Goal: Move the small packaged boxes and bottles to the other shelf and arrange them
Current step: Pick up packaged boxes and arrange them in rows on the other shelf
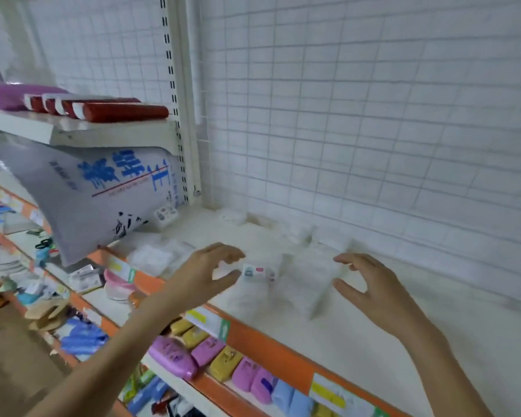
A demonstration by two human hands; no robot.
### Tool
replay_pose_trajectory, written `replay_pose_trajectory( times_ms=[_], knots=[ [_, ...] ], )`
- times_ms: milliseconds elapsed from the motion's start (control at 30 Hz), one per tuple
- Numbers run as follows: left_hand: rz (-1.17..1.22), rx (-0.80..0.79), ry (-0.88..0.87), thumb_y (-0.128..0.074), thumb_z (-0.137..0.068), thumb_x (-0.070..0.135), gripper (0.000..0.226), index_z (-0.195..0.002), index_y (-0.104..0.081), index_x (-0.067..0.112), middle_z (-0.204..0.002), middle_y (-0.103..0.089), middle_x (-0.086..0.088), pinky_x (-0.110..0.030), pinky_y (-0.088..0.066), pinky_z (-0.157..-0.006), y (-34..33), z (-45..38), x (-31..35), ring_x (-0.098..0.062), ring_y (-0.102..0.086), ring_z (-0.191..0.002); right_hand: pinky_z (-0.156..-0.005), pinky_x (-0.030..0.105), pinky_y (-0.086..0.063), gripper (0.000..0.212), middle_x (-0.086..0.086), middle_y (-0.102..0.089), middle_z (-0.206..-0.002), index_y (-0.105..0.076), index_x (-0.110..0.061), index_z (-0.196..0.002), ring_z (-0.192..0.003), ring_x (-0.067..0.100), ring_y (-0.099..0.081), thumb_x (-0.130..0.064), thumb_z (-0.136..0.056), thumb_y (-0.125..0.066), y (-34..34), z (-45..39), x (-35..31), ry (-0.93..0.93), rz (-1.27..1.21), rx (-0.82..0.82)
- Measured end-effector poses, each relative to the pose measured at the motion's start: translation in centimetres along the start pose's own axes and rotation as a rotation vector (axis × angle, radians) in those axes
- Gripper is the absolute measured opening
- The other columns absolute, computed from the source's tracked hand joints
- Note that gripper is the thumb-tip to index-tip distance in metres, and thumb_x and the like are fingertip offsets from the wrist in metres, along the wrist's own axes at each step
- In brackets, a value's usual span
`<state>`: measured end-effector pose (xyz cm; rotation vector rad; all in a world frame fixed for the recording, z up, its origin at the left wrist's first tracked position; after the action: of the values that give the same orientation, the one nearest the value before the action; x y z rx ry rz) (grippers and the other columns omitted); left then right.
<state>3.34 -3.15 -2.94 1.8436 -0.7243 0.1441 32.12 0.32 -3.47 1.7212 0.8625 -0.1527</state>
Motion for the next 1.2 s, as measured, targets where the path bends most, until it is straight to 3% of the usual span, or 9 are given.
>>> replay_pose_trajectory(
  times_ms=[200, 367, 500, 667, 833, 900, 1033, 1133, 1200],
  knots=[
    [0.098, -0.104, -0.079, -0.061, -0.087, 0.024, 0.026, -0.111, -0.059, 0.017, -0.104, -0.062, 0.0, -0.009, -0.041, -0.073, -3.1, -14.4, -3.3, -0.007, -0.057, -0.088, -0.098, 0.029, -0.035, 0.049, 0.0, -0.044, -0.129, -0.043, -0.026, -0.131, -0.124, 0.018, -0.042, -0.032, -0.087, -0.062, -0.8, -7.6, 6.3, -0.234, 0.038, -0.073],
    [-0.053, -0.361, -0.108, -0.063, -0.085, 0.03, 0.053, -0.133, -0.042, 0.017, -0.132, -0.041, -0.007, -0.032, -0.037, -0.099, -8.8, -20.7, -6.1, -0.021, -0.042, -0.12, -0.098, 0.027, -0.03, 0.055, 0.006, -0.034, -0.141, -0.038, -0.024, -0.135, -0.129, 0.022, -0.036, -0.031, -0.086, -0.063, -3.7, -11.4, 8.3, -0.392, -0.017, -0.052],
    [-0.089, -0.401, -0.2, -0.065, -0.084, 0.032, 0.071, -0.143, -0.027, 0.02, -0.144, -0.023, -0.01, -0.045, -0.029, -0.107, -11.3, -22.3, -7.7, -0.029, -0.029, -0.13, -0.096, 0.02, -0.028, 0.055, 0.005, -0.03, -0.14, -0.041, -0.02, -0.134, -0.128, 0.019, -0.036, -0.024, -0.085, -0.066, -5.4, -12.1, 8.0, -0.46, -0.065, 0.006],
    [-0.065, -0.439, -0.314, -0.062, -0.086, 0.025, 0.057, -0.136, -0.035, 0.014, -0.145, -0.024, -0.009, -0.03, -0.023, -0.103, -13.3, -22.6, -8.3, -0.03, -0.037, -0.123, -0.087, 0.02, -0.033, 0.051, 0.005, -0.031, -0.131, -0.048, -0.019, -0.125, -0.11, 0.013, -0.04, -0.018, -0.08, -0.07, -5.7, -12.2, 7.6, -0.527, 0.025, 0.076],
    [-0.089, -0.304, -0.401, -0.065, -0.083, 0.023, 0.053, -0.129, -0.041, 0.013, -0.129, -0.038, -0.01, -0.036, -0.039, -0.093, -13.0, -22.5, -8.2, -0.029, -0.041, -0.111, -0.087, 0.022, -0.035, 0.044, 0.004, -0.038, -0.118, -0.053, -0.021, -0.119, -0.101, 0.015, -0.044, -0.029, -0.079, -0.071, -5.8, -11.0, 6.2, -0.549, 0.079, 0.177],
    [-0.135, -0.255, -0.467, -0.066, -0.082, 0.028, 0.055, -0.129, -0.042, 0.013, -0.123, -0.042, -0.01, -0.036, -0.04, -0.092, -12.7, -22.5, -8.0, -0.029, -0.041, -0.108, -0.086, 0.023, -0.036, 0.037, 0.0, -0.044, -0.111, -0.057, -0.022, -0.115, -0.099, 0.014, -0.048, -0.032, -0.081, -0.068, -5.7, -10.3, 5.4, -0.577, 0.004, 0.277],
    [0.028, -0.243, -0.512, -0.063, -0.084, 0.032, 0.042, -0.121, -0.052, 0.014, -0.113, -0.051, -0.008, -0.033, -0.042, -0.088, -12.1, -22.2, -8.1, -0.026, -0.052, -0.098, -0.074, 0.024, -0.039, 0.033, 0.0, -0.061, -0.106, -0.062, -0.016, -0.11, -0.09, 0.011, -0.054, -0.04, -0.088, -0.058, -5.0, -8.4, 4.5, -0.665, -0.127, 0.421],
    [0.213, -0.161, -0.467, -0.06, -0.087, 0.033, 0.032, -0.11, -0.061, 0.011, -0.104, -0.06, -0.003, -0.022, -0.038, -0.083, -11.0, -22.2, -7.7, -0.019, -0.055, -0.096, -0.06, 0.024, -0.048, 0.042, 0.006, -0.064, -0.095, -0.06, -0.006, -0.103, -0.072, 0.014, -0.059, -0.045, -0.088, -0.055, -4.2, -6.0, 4.1, -0.787, -0.33, 0.569],
    [0.364, -0.201, -0.391, -0.058, -0.088, 0.033, 0.023, -0.098, -0.064, 0.013, -0.096, -0.062, 0.002, -0.014, -0.035, -0.075, -10.4, -21.9, -7.0, -0.013, -0.054, -0.089, -0.058, 0.028, -0.053, 0.041, 0.006, -0.063, -0.093, -0.057, -0.008, -0.099, -0.073, 0.018, -0.062, -0.047, -0.089, -0.053, -4.0, -4.4, 3.8, -0.878, -0.445, 0.654]
  ],
)
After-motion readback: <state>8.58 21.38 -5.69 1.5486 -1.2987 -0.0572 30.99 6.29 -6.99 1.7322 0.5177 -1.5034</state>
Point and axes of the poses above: each hand's wrist, its own z-axis away from the middle knuckle, its own y-axis out of the back of the hand, x = y × z, the point moved 4 cm from there along -z, towards the middle knuckle
